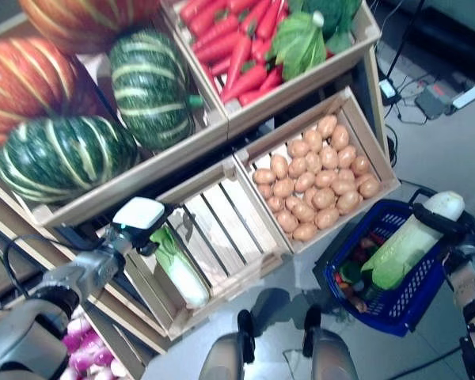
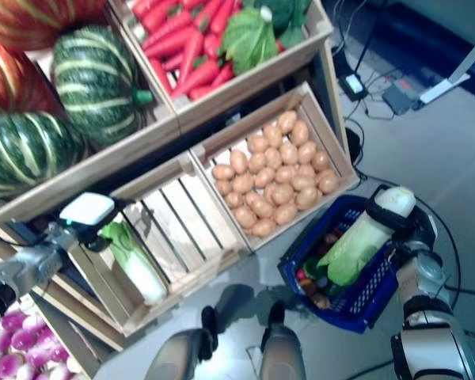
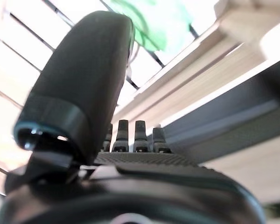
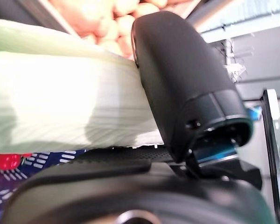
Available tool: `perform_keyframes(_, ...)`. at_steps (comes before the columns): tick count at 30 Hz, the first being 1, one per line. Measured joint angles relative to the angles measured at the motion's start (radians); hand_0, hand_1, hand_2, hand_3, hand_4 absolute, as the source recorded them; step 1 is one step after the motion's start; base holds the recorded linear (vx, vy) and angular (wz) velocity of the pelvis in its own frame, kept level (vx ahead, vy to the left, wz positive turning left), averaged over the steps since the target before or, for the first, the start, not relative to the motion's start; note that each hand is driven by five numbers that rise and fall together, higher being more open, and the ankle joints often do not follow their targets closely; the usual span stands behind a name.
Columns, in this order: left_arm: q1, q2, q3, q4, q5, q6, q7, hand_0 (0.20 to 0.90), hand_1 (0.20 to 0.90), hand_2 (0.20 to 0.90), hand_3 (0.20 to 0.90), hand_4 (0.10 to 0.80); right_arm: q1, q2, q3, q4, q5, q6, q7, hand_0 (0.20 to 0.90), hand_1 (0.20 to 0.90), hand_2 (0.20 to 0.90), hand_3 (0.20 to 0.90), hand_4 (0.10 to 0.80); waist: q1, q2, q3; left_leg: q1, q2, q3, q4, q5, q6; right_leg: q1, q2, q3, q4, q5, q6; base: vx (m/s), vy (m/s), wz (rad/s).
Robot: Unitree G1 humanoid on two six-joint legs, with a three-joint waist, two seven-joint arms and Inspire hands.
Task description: Put vegetables into the basket
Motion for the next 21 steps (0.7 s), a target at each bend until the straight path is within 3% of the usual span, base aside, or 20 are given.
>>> perform_keyframes(3,-0.069,0.051,-0.037,-0.005,0.004,-0.012,0.057,0.9,0.9,0.9,0.9,0.8,-0.088,-0.016,0.053,0.041,-0.035,0.002,-0.038,0.3,0.3,0.3,0.3,0.4,0.0,0.004,0.022,-0.147,0.001,-0.004,0.189,-0.065,0.011,-0.151,-0.037,0.032,0.189,-0.064,-0.006,-0.141,0.043,0.07)
perform_keyframes(6,-0.111,0.069,-0.042,-0.016,0.005,-0.016,0.096,0.9,0.9,0.9,0.9,0.8,-0.157,-0.049,0.09,0.059,-0.072,0.016,-0.07,0.3,0.3,0.3,0.3,0.4,0.001,0.027,0.042,-0.259,0.0,-0.003,0.31,-0.1,0.015,-0.269,-0.059,0.062,0.315,-0.104,0.0,-0.106,0.042,0.07)
perform_keyframes(9,-0.167,0.09,-0.044,-0.025,0.003,-0.013,0.13,0.9,0.9,0.9,0.9,0.8,-0.228,-0.058,0.124,0.091,-0.095,0.053,-0.105,0.3,0.3,0.3,0.3,0.4,0.01,0.043,0.048,-0.38,0.0,-0.005,0.423,-0.118,0.02,-0.397,-0.077,0.087,0.435,-0.128,-0.011,-0.101,0.041,0.08)
perform_keyframes(18,-0.324,0.106,-0.125,-0.011,-0.009,0.008,0.105,0.9,0.9,0.9,0.9,0.8,-0.345,-0.079,0.204,0.146,-0.145,0.098,-0.207,0.3,0.3,0.3,0.3,0.4,0.031,0.077,0.057,-0.623,0.001,-0.024,0.595,-0.123,0.024,-0.633,-0.084,0.127,0.605,-0.138,-0.023,-0.082,0.015,0.11)
perform_keyframes(21,-0.342,0.096,-0.244,0.002,-0.007,0.002,0.005,0.9,0.9,0.9,0.9,0.8,-0.368,-0.079,0.213,0.152,-0.144,0.114,-0.214,0.3,0.3,0.3,0.3,0.4,0.025,0.078,0.061,-0.673,0.007,-0.027,0.625,-0.125,0.027,-0.68,-0.083,0.129,0.623,-0.138,-0.023,-0.071,0.0,-0.05)
